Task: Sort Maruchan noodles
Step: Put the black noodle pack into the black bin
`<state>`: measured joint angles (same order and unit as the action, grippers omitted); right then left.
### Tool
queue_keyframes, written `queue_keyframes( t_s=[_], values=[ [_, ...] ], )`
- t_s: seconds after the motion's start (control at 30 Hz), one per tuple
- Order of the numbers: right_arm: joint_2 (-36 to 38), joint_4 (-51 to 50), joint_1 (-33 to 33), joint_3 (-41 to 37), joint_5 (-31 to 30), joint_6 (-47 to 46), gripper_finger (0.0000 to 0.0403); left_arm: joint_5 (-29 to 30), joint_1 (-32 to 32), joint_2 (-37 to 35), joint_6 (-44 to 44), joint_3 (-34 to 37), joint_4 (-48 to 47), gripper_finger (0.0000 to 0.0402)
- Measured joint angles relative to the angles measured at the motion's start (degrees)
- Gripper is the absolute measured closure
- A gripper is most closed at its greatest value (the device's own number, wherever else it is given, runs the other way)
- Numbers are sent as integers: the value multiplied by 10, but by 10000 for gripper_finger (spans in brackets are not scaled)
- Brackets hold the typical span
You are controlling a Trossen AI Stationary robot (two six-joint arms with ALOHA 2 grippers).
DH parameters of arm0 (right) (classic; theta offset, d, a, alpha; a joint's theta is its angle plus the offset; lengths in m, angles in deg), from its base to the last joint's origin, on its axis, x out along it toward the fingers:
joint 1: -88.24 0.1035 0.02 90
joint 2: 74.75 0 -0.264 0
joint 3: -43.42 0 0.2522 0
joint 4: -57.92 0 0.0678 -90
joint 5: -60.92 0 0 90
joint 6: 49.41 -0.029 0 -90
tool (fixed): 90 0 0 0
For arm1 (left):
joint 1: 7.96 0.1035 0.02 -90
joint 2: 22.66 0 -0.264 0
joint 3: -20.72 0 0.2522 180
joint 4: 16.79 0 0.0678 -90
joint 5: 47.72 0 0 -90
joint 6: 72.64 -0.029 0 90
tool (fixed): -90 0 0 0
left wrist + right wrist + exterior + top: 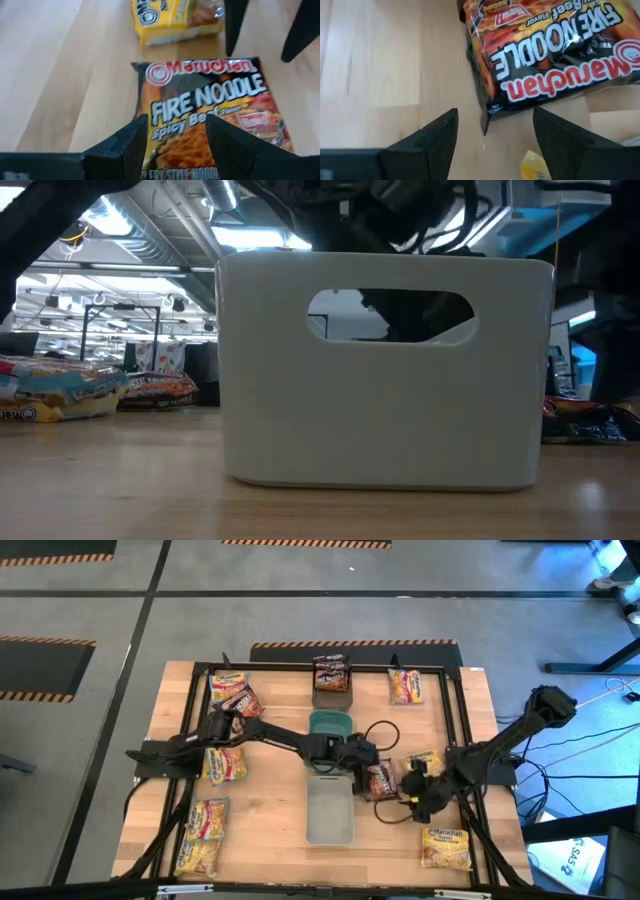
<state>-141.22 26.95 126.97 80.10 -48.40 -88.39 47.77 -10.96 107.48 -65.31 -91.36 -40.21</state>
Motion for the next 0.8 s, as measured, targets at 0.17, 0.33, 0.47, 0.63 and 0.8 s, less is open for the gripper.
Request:
queue_keyframes(
  t_s=[0.17, 0.33, 0.47, 0.63, 0.8],
  values=[
    [-39, -2, 10, 0, -34, -11, 159, -4, -2, 2, 0, -1, 7, 209],
    [-88, 30, 10, 0, -37, -16, 159, -4, -5, 13, 1, 0, 9, 209],
    [-123, 81, 10, 1, -48, -10, 159, -7, -5, 23, 3, -1, 16, 209],
    [-134, 91, 11, 2, -66, -15, 175, -9, -5, 23, 11, -1, 13, 209],
    [-134, 91, 11, 2, -67, -31, 257, -9, -5, 23, 13, -1, 14, 209]
  ],
)
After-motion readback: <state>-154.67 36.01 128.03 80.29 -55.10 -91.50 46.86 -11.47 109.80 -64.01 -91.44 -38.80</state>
